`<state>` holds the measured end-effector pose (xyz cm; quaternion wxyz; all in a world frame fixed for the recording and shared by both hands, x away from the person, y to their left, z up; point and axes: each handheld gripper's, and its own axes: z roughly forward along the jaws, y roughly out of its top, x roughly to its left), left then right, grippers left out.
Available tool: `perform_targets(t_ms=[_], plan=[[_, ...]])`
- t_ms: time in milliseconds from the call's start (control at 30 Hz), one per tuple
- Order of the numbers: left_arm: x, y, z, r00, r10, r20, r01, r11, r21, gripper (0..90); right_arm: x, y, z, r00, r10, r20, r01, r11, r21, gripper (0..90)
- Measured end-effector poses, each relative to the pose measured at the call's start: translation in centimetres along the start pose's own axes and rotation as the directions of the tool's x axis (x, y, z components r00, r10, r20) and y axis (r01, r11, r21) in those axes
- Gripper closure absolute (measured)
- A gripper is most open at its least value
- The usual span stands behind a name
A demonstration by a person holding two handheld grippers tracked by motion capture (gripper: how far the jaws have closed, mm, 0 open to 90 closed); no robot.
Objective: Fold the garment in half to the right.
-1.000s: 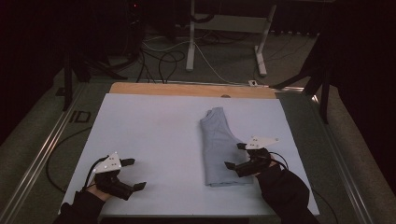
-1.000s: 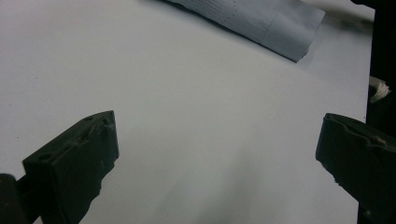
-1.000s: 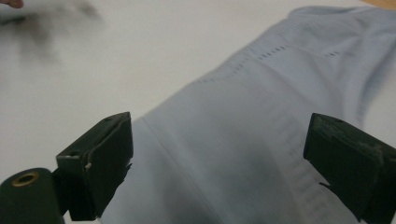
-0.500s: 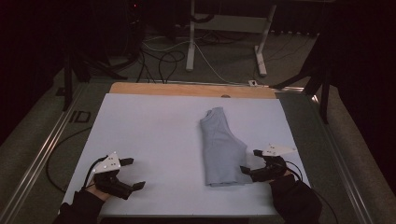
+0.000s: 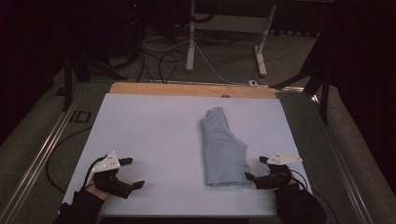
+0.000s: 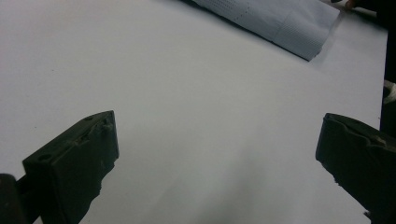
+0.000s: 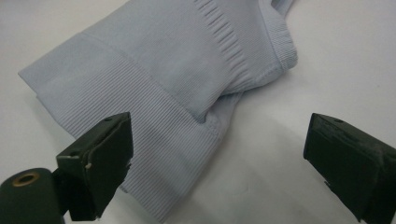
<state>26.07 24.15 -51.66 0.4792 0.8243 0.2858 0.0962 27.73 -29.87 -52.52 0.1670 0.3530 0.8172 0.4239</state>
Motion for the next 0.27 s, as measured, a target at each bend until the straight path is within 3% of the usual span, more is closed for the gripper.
perform_targets(t_ms=[267], plan=[[0.03,0.02,-0.07,1.0000,-0.002,0.000,0.002,0.9999,-0.010,0.7,0.02,-0.07,0.25,1.0000,0.002,0.000,-0.002,1.000,0.005,8.2]])
